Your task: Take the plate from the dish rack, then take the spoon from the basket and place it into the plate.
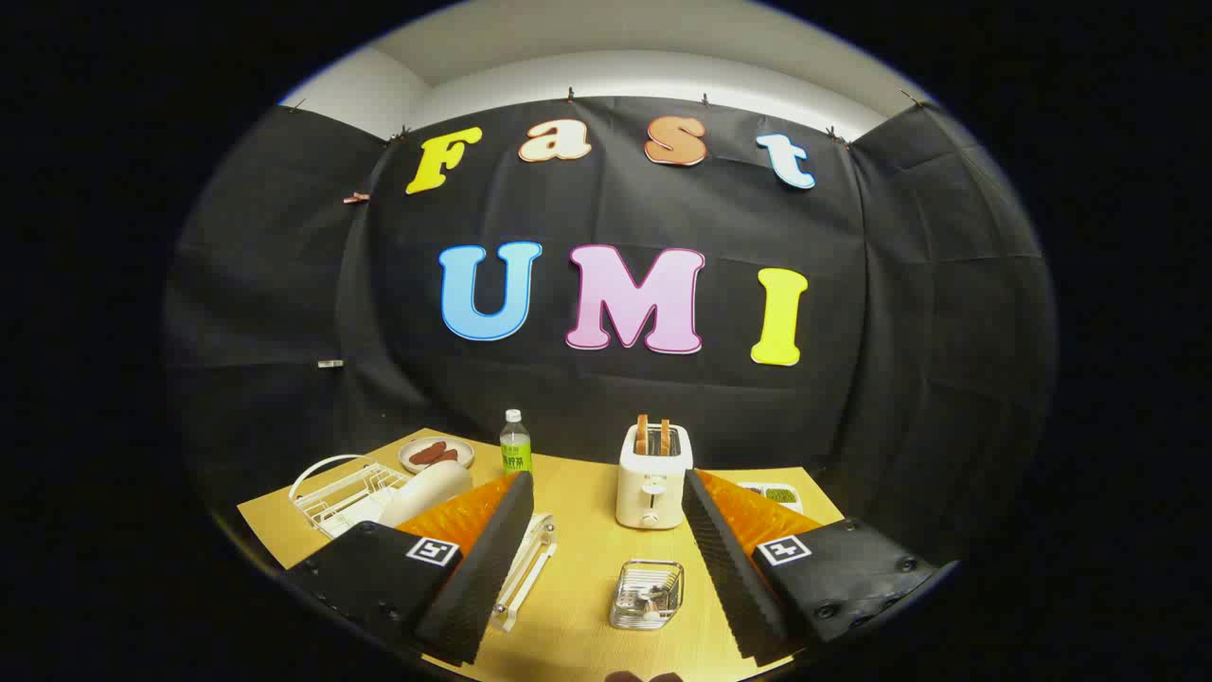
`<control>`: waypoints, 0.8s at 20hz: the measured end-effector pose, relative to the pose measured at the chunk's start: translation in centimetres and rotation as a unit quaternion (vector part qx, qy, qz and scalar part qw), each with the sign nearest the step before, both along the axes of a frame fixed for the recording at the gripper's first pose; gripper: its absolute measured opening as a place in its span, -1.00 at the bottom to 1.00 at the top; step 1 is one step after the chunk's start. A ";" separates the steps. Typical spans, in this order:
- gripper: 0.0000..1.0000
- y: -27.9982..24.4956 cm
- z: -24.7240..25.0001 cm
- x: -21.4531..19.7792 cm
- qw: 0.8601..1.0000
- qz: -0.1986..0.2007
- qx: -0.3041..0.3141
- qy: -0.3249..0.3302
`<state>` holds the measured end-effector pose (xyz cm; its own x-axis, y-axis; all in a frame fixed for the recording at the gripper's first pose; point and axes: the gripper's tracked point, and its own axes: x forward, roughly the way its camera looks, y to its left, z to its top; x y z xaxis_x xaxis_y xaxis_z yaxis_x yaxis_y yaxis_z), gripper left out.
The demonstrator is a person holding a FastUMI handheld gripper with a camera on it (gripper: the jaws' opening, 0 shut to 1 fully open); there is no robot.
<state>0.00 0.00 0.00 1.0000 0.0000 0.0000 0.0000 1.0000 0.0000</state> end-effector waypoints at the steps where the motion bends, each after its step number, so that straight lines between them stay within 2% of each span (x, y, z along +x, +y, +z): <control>1: 0.96 0.2 -0.1 -0.1 1.000 -0.002 0.005 0.003; 16: 0.96 3.4 -1.0 0.5 1.000 0.013 -0.008 0.024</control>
<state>0.47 3.37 -1.05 0.9985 0.0258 -0.0476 -0.0265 0.9995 -0.0151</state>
